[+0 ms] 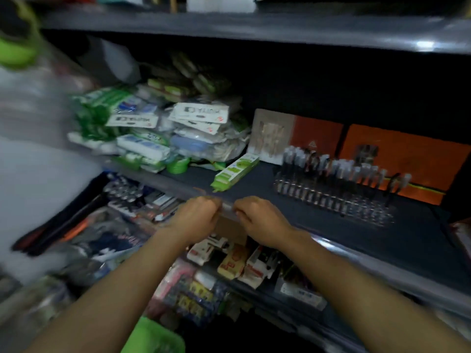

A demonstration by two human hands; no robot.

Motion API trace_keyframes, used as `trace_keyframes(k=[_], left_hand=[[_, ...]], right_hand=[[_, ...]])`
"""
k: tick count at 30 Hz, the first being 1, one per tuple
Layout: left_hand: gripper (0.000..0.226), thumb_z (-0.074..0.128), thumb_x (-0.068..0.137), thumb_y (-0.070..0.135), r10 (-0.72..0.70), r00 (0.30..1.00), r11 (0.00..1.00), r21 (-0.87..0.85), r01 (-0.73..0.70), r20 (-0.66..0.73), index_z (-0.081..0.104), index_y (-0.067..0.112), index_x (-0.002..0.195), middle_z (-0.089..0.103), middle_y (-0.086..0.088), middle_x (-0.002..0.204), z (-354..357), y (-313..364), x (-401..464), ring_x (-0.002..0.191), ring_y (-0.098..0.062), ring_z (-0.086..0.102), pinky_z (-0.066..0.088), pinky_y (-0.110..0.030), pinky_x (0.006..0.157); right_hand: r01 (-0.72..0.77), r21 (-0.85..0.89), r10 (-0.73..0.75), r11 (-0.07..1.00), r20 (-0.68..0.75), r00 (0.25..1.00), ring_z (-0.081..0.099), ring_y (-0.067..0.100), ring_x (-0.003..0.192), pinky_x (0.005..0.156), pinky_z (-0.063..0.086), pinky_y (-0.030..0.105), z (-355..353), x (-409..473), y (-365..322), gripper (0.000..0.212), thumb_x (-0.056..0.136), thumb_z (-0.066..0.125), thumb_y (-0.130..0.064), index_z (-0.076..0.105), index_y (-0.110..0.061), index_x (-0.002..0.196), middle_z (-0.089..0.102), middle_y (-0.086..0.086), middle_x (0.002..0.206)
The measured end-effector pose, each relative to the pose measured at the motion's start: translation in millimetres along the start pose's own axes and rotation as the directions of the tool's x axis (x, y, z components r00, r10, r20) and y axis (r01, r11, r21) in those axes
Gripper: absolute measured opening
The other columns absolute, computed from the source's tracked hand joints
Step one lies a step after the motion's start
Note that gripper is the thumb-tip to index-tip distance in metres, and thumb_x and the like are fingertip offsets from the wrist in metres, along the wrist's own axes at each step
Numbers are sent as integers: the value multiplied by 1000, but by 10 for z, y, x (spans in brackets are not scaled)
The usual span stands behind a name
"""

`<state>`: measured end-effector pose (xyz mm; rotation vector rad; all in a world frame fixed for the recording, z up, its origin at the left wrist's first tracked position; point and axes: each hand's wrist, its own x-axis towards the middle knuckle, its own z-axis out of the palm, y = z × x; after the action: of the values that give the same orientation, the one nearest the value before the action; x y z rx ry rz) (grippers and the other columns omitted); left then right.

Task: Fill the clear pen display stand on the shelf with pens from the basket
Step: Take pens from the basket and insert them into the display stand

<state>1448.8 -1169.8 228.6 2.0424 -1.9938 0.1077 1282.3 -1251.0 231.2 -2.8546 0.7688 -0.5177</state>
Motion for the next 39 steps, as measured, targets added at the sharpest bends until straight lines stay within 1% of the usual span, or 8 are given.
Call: trace_keyframes(k=[2, 8, 15, 19, 22, 27, 34, 39], left_hand=[[11, 47, 90, 17, -53, 998, 998, 40, 52, 25, 56, 13, 96, 63, -13, 100, 36, -221, -278, 89, -35, 60, 48, -40, 69], [13, 45, 88, 13, -226, 967, 974, -8, 228, 115, 56, 8, 94, 63, -18, 99, 311, -754, -1169, 93, -37, 59, 44, -41, 73], [6, 46, 85, 12, -438, 833, 882, -18, 471, 338, 51, 15, 86, 61, -13, 98, 949, -1096, -2058, 93, -34, 58, 42, -34, 71], [9, 48, 89, 21, -474, 767, 838, -46, 544, 433, 53, 14, 93, 62, -14, 107, 1448, -1108, -2403, 102, -34, 58, 44, -35, 78], [31, 53, 90, 29, -488, 702, 786, -89, 612, 519, 54, 11, 116, 58, -12, 120, 1822, -1043, -2628, 112, -30, 55, 43, -32, 89], [50, 61, 84, 36, -507, 578, 738, -25, 675, 640, 47, 6, 121, 49, -16, 121, 2280, -842, -2851, 112, -35, 49, 43, -40, 91], [71, 72, 69, 49, -600, 556, 666, -27, 746, 575, 44, 7, 119, 41, -15, 118, 2556, -688, -2913, 108, -34, 44, 44, -44, 84], [74, 79, 62, 46, -539, 553, 695, -35, 718, 635, 44, 6, 115, 43, -13, 116, 2624, -822, -2897, 107, -33, 44, 42, -44, 87]], right_hand=[[20, 80, -22, 997, 21, 1000, 57, 26, 88, 67, 38, 32, 273, 93, -236, 18, 97, 46, -13, 63, -9, 94, 65, 8, 98], [111, 203, -136, 973, 113, 984, 58, 31, 80, 67, 48, 41, 1056, 232, -909, 17, 93, 46, -12, 60, -7, 85, 65, 13, 86], [76, 276, -168, 958, 330, 929, 61, 32, 93, 73, 48, 37, 1877, 25, -1349, 21, 89, 43, -22, 62, -13, 93, 67, 11, 97], [69, 277, -183, 958, 413, 892, 59, 33, 95, 68, 30, 26, 2178, -133, -1405, 16, 93, 49, -9, 64, -7, 99, 65, 16, 103], [42, 270, -172, 962, 478, 861, 61, 34, 86, 67, 48, 36, 2392, -251, -1395, 13, 88, 50, -11, 62, -12, 92, 64, 14, 94], [46, 239, -169, 970, 527, 833, 58, 34, 83, 67, 50, 42, 2618, -335, -1397, 12, 86, 47, -13, 59, -11, 85, 60, 14, 89], [41, 247, -171, 968, 531, 830, 62, 36, 84, 69, 53, 43, 2798, -330, -1345, 26, 85, 44, -18, 66, -10, 96, 63, 17, 100], [22, 252, -159, 967, 536, 829, 64, 35, 87, 73, 54, 44, 2847, -345, -1306, 26, 86, 46, -16, 66, -11, 100, 62, 16, 108]])
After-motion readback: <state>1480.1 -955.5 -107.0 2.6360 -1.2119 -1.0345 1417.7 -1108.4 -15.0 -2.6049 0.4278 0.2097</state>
